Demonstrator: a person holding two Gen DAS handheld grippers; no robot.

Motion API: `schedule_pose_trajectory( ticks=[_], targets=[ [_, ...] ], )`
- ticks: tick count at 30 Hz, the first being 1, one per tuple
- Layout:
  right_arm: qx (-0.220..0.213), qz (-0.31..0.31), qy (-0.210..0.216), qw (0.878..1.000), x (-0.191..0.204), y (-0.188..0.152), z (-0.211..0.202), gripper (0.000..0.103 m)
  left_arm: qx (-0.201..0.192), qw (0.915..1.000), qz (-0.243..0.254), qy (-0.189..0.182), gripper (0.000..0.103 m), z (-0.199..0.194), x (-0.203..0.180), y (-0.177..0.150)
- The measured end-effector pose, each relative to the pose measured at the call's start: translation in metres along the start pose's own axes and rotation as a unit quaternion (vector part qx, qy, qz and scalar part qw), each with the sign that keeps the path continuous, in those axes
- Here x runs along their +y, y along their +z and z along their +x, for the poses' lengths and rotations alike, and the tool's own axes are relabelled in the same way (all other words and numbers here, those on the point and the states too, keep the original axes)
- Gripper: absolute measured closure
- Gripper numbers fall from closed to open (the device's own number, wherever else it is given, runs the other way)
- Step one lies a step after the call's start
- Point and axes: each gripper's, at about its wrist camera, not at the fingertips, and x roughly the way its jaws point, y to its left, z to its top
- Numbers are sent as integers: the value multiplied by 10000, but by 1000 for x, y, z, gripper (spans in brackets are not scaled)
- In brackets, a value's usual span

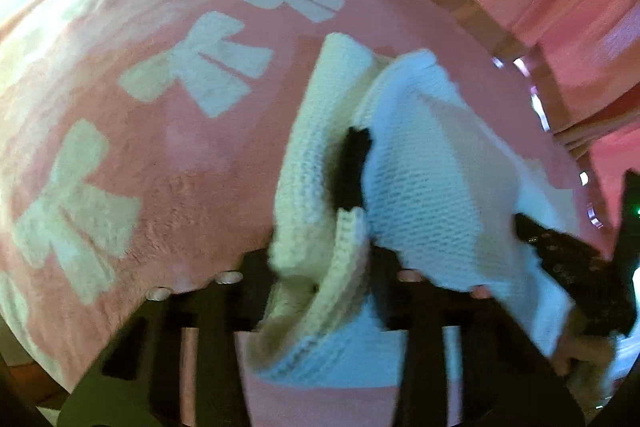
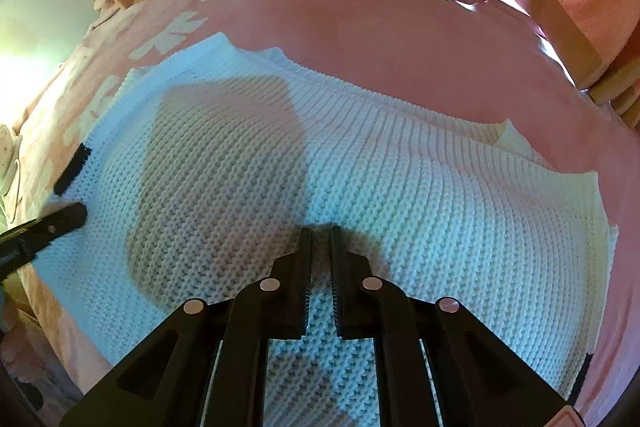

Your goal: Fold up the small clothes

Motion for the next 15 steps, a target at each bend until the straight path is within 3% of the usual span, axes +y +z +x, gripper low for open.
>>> schedule_pose_trajectory(
  ticks=[4, 9, 15],
  targets=[
    [-39, -82, -86, 9999, 3, 1, 2, 95, -500, 9975, 233, -447, 79, -41, -28, 4],
    [-56, -104, -61, 9999, 2, 2, 3, 95, -1049, 9852, 677, -1175, 79, -100, -84, 0],
    [-66, 28, 358, 9993, -11, 6, 6, 95, -975, 9773, 1206, -1446, 79, -107, -150, -14]
  ],
)
